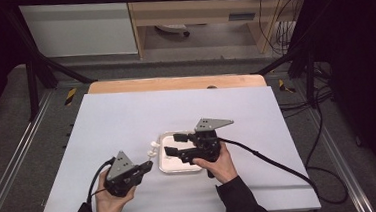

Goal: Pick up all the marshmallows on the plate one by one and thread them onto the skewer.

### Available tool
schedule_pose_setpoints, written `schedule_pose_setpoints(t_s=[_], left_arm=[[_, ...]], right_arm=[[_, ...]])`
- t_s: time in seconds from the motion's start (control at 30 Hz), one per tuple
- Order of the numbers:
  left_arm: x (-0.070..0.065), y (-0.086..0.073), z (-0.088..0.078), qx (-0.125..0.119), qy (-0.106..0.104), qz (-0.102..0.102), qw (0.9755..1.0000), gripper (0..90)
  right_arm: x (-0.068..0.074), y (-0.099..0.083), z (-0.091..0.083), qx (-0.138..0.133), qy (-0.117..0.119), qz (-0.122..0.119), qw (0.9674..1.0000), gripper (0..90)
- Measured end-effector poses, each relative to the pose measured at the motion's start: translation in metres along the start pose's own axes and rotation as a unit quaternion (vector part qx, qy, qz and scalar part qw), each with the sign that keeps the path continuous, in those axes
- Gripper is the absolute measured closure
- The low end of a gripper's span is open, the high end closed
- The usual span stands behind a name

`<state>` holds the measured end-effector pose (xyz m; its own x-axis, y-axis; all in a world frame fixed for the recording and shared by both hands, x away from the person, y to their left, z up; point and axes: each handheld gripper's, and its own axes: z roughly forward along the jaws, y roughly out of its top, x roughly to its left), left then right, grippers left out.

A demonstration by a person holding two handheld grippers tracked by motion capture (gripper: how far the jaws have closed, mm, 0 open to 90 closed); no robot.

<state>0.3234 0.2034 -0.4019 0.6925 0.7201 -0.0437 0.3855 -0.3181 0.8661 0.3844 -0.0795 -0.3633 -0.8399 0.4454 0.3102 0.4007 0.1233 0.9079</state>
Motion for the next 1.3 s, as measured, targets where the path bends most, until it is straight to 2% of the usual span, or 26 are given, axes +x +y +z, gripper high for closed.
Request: schedule_pose_setpoints(t_s=[0.07,0.1,0.13,0.2,0.23,0.33,0.4,0.53,0.6,0.67,0.77,0.83,0.93,1.03,1.1,1.17,1.3], left_arm=[[0.015,-0.005,-0.004,0.002,0.016,-0.017,0.9997,88.8],[0.020,-0.006,-0.006,-0.002,0.020,-0.025,0.9995,88.7],[0.024,-0.007,-0.008,-0.006,0.022,-0.030,0.9993,88.8],[0.025,-0.006,-0.011,-0.011,0.026,-0.031,0.9991,88.7],[0.025,-0.005,-0.011,-0.012,0.026,-0.029,0.9992,88.7],[0.024,-0.005,-0.010,-0.009,0.023,-0.026,0.9993,88.7],[0.024,-0.006,-0.009,-0.006,0.021,-0.025,0.9994,88.7],[0.023,-0.008,-0.005,0.004,0.016,-0.023,0.9996,88.7],[0.021,-0.008,-0.003,0.007,0.014,-0.020,0.9997,88.7],[0.020,-0.007,-0.003,0.008,0.011,-0.018,0.9998,88.6],[0.018,-0.007,-0.002,0.009,0.007,-0.015,0.9998,88.7],[0.016,-0.007,-0.002,0.009,0.002,-0.011,0.9999,88.7],[0.010,-0.005,-0.001,0.008,-0.007,-0.005,0.9999,88.7],[0.001,-0.003,0.001,0.003,-0.017,0.007,0.9998,88.7],[-0.006,-0.001,0.002,-0.001,-0.027,0.015,0.9995,88.7],[-0.014,0.001,0.004,-0.001,-0.034,0.030,0.9990,88.7],[-0.029,0.002,0.009,0.002,-0.049,0.059,0.9971,88.7]], right_arm=[[-0.003,-0.002,0.006,-0.009,-0.022,-0.008,0.9997,33.0],[-0.006,-0.005,0.012,0.003,-0.040,-0.016,0.9991,33.8],[-0.009,-0.009,0.019,0.030,-0.056,-0.022,0.9977,34.1],[-0.016,-0.019,0.036,0.093,-0.087,-0.042,0.9909,36.6],[-0.019,-0.025,0.044,0.118,-0.094,-0.050,0.9874,38.7],[-0.029,-0.039,0.065,0.172,-0.110,-0.068,0.9766,46.2],[-0.034,-0.046,0.073,0.194,-0.114,-0.075,0.9714,49.3],[-0.039,-0.052,0.080,0.213,-0.101,-0.084,0.9682,56.3],[-0.039,-0.055,0.083,0.221,-0.094,-0.092,0.9663,64.1],[-0.040,-0.054,0.084,0.221,-0.098,-0.095,0.9657,70.8],[-0.040,-0.053,0.083,0.220,-0.105,-0.093,0.9655,74.7],[-0.039,-0.050,0.077,0.210,-0.099,-0.091,0.9683,75.8],[-0.034,-0.034,0.056,0.165,-0.080,-0.071,0.9806,76.4],[-0.026,-0.013,0.025,0.115,-0.061,-0.062,0.9895,76.6],[-0.019,0.001,0.004,0.078,-0.044,-0.058,0.9943,76.5],[-0.013,0.012,-0.014,0.041,-0.022,-0.051,0.9976,76.5],[-0.004,0.027,-0.035,-0.005,0.020,-0.043,0.9989,76.5]])
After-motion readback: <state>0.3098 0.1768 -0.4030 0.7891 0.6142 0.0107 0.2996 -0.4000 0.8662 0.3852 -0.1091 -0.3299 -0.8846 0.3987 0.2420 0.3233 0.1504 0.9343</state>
